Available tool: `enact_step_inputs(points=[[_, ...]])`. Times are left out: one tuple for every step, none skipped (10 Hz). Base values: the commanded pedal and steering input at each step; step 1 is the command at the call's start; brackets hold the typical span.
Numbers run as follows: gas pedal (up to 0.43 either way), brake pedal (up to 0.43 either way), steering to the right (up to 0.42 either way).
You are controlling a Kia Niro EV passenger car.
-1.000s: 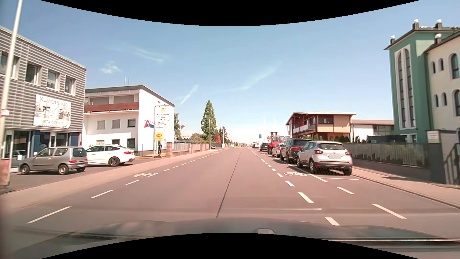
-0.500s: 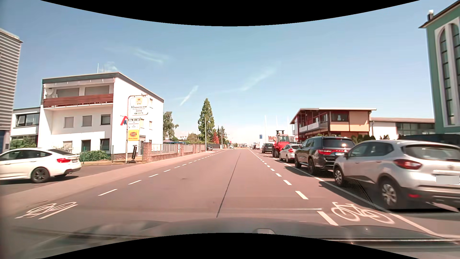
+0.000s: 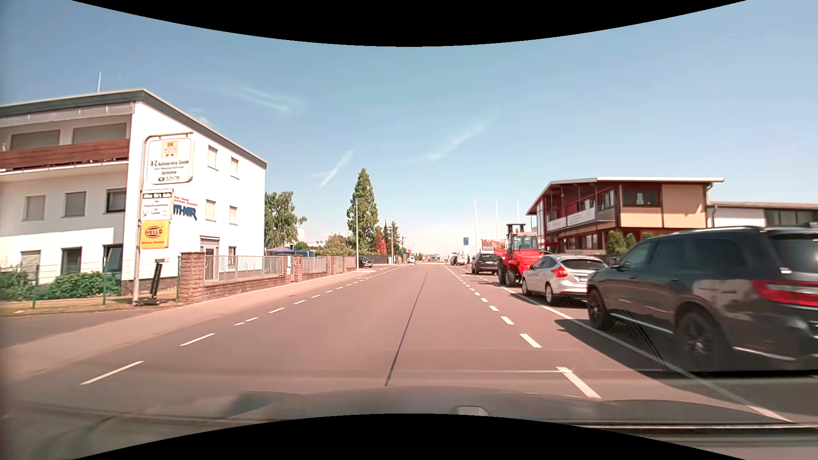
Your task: Follow the waypoints while adhering to traffic rules and regulations
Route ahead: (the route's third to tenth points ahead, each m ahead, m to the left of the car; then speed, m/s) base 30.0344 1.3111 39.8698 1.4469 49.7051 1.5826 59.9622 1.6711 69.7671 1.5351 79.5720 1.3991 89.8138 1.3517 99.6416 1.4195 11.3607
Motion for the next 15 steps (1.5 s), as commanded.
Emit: enact_step_inputs(points=[[0.059, 0.000, -0.004], [0.059, 0.000, -0.004], [0.059, 0.000, -0.004], [0.059, 0.000, -0.004], [0.059, 0.000, -0.004], [0.059, 0.000, -0.004], [0.059, 0.000, -0.003], [0.059, 0.000, -0.003], [0.059, 0.000, -0.003], [0.059, 0.000, -0.003], [0.059, 0.000, -0.003], [0.059, 0.000, -0.003], [0.059, 0.000, -0.003], [0.059, 0.000, -0.003], [0.059, 0.000, -0.003]])
